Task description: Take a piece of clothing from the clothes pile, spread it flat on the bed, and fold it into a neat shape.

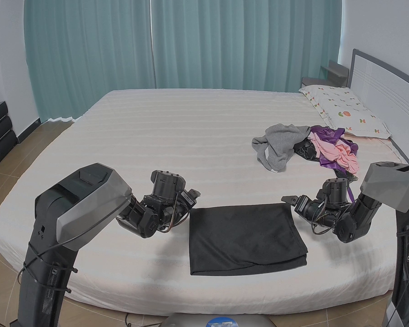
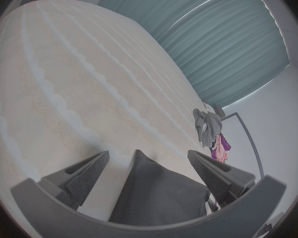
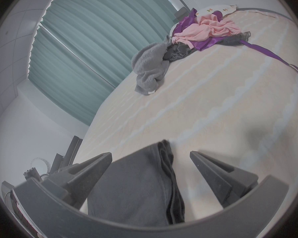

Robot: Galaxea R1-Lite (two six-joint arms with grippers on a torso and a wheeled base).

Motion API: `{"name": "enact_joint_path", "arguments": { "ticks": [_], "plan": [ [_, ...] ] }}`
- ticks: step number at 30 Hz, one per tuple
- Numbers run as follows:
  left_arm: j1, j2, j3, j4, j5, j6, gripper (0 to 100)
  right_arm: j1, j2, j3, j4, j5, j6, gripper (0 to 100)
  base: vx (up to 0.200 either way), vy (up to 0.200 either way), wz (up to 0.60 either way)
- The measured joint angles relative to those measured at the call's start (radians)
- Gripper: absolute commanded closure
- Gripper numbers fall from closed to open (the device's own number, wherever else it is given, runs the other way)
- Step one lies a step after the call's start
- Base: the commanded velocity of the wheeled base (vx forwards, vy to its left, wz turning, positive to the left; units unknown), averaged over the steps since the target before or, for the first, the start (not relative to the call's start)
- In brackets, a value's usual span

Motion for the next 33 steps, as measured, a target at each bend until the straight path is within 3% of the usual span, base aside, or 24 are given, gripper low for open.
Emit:
{"name": "enact_joint_path", "arguments": {
  "ticks": [5, 14, 23, 24, 33],
  "plan": [
    [0.029, -0.028, 0.036, -0.007, -0.050, -0.009, 0, -0.002, -0.053, 0.111, -0.017, 0.027, -0.005, 0, 0.000, 0.000, 0.00],
    [0.085, -0.071, 0.082, -0.016, -0.142, -0.032, 0, -0.010, -0.165, 0.400, -0.100, 0.209, -0.045, 0, 0.000, 0.000, 0.00],
    [0.094, -0.084, 0.090, -0.018, -0.157, -0.033, 0, -0.009, -0.174, 0.503, -0.143, 0.232, -0.186, 0, 0.000, 0.000, 0.00],
    [0.093, -0.084, 0.090, -0.018, -0.157, -0.033, 0, -0.010, -0.171, 0.506, -0.147, 0.232, -0.204, 100, 0.000, 0.000, 0.00],
    [0.092, -0.085, 0.090, -0.018, -0.157, -0.032, 0, -0.026, -0.144, 0.544, -0.203, 0.226, -0.239, 100, 0.000, 0.000, 0.00]
  ]
}}
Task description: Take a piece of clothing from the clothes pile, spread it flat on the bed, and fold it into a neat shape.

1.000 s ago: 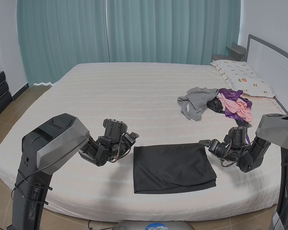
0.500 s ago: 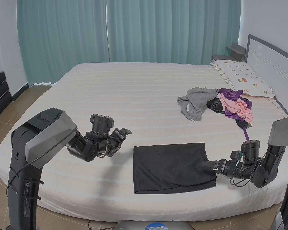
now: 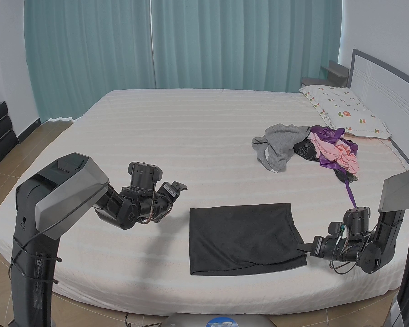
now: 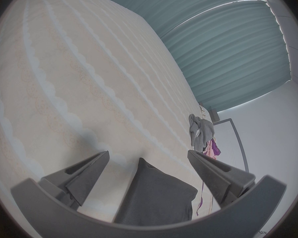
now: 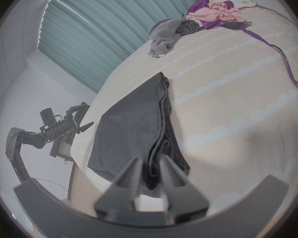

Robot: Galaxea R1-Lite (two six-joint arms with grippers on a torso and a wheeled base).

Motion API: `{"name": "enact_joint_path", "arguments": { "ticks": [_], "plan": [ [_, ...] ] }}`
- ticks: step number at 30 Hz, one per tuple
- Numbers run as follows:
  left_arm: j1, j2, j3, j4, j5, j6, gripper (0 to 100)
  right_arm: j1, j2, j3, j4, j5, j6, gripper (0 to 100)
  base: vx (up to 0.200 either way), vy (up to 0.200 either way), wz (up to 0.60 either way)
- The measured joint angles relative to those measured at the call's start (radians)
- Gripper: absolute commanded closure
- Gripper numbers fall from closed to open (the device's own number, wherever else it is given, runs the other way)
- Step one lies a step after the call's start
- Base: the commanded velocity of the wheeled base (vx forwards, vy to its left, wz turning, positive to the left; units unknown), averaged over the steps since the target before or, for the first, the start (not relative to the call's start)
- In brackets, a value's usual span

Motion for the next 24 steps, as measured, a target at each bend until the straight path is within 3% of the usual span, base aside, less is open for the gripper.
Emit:
{"name": "enact_joint_path", "arguments": {
  "ticks": [17, 18, 24],
  "plan": [
    [0.000, 0.000, -0.002, 0.000, 0.000, 0.000, 0, -0.026, -0.009, 0.032, -0.004, -0.001, -0.030, 100, 0.000, 0.000, 0.00],
    [0.000, 0.000, -0.002, 0.000, 0.000, 0.000, 0, -0.026, -0.008, 0.032, -0.004, -0.001, -0.035, 0, 0.000, 0.000, 0.00],
    [0.000, 0.000, -0.002, 0.000, 0.000, -0.001, 0, -0.027, -0.009, 0.013, -0.001, -0.002, -0.040, 0, 0.000, 0.000, 0.00]
  ]
}}
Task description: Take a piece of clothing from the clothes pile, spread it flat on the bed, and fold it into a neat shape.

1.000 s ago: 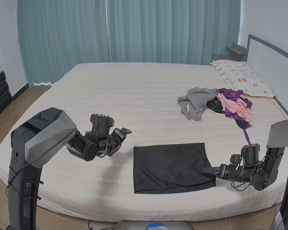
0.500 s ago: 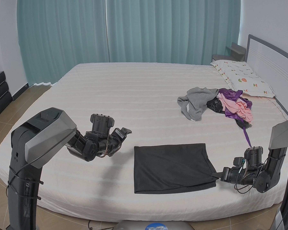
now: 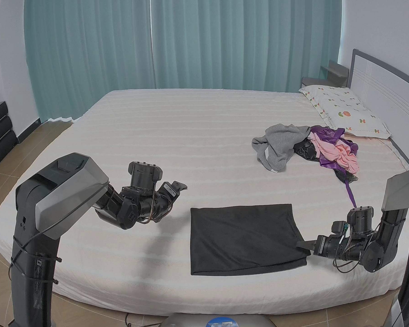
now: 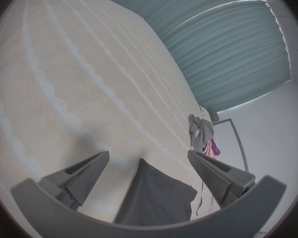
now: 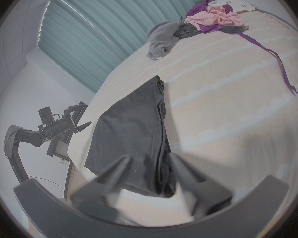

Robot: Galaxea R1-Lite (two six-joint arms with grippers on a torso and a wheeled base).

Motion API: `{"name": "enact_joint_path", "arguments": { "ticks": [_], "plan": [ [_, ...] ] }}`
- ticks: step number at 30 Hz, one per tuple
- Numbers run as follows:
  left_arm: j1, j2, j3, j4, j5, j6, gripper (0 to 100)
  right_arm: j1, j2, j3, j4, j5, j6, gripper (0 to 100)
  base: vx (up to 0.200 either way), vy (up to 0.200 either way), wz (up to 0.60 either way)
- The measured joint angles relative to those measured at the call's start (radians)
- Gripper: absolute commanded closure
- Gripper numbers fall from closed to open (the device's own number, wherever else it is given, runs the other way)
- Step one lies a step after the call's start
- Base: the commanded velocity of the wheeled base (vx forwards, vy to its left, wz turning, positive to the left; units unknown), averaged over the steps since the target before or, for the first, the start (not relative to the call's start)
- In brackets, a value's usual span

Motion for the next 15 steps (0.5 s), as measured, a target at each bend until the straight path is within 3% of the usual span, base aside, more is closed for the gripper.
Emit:
{"name": "enact_joint_path", "arguments": {
  "ticks": [10, 15],
  "plan": [
    [0.001, 0.000, 0.001, 0.000, 0.001, 0.000, 0, 0.004, -0.005, -0.194, 0.115, -0.006, 0.023, 0, 0.000, 0.000, 0.00],
    [0.001, -0.001, 0.002, 0.000, 0.001, 0.001, 0, 0.009, 0.026, -0.404, 0.203, -0.013, 0.136, 0, 0.000, 0.000, 0.00]
  ]
}}
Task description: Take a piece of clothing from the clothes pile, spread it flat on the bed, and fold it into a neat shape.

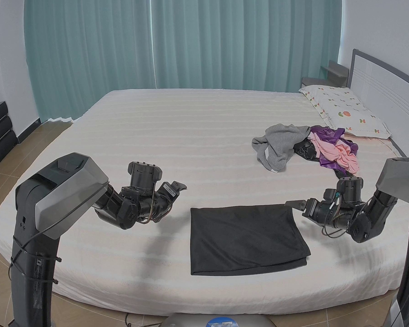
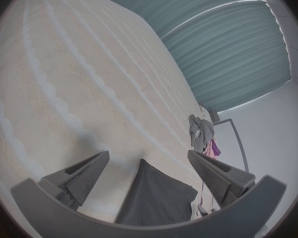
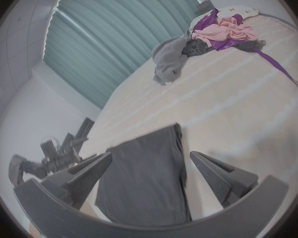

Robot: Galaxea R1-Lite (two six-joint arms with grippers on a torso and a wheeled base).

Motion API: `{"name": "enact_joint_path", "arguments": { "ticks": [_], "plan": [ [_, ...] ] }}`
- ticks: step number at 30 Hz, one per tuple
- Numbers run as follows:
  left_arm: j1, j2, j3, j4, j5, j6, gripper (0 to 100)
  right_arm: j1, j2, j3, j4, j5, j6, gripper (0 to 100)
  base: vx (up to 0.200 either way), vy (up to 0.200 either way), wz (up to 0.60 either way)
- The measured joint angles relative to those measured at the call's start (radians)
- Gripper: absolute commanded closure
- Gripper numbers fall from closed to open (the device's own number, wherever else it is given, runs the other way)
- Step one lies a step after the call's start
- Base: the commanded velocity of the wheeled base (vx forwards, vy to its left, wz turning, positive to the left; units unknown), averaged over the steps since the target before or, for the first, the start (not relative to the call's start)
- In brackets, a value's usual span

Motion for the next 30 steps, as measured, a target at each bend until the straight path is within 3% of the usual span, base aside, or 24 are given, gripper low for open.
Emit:
{"name": "enact_joint_path", "arguments": {
  "ticks": [5, 14, 15, 30],
  "plan": [
    [0.000, -0.001, 0.001, 0.000, 0.000, 0.000, 0, 0.012, 0.076, -0.172, 0.045, -0.020, 0.110, 0, 0.000, 0.000, 0.00],
    [-0.001, -0.001, 0.001, 0.000, 0.000, 0.001, 0, 0.017, 0.186, -0.289, 0.024, -0.034, 0.132, 0, 0.000, 0.000, 0.00],
    [-0.002, -0.001, 0.001, 0.000, 0.000, 0.000, 0, 0.017, 0.192, -0.292, 0.024, -0.035, 0.131, 100, 0.000, 0.000, 0.00],
    [-0.008, -0.001, 0.003, 0.000, 0.000, 0.004, 0, -0.002, 0.225, -0.318, 0.029, -0.043, 0.130, 100, 0.000, 0.000, 0.00]
  ]
}}
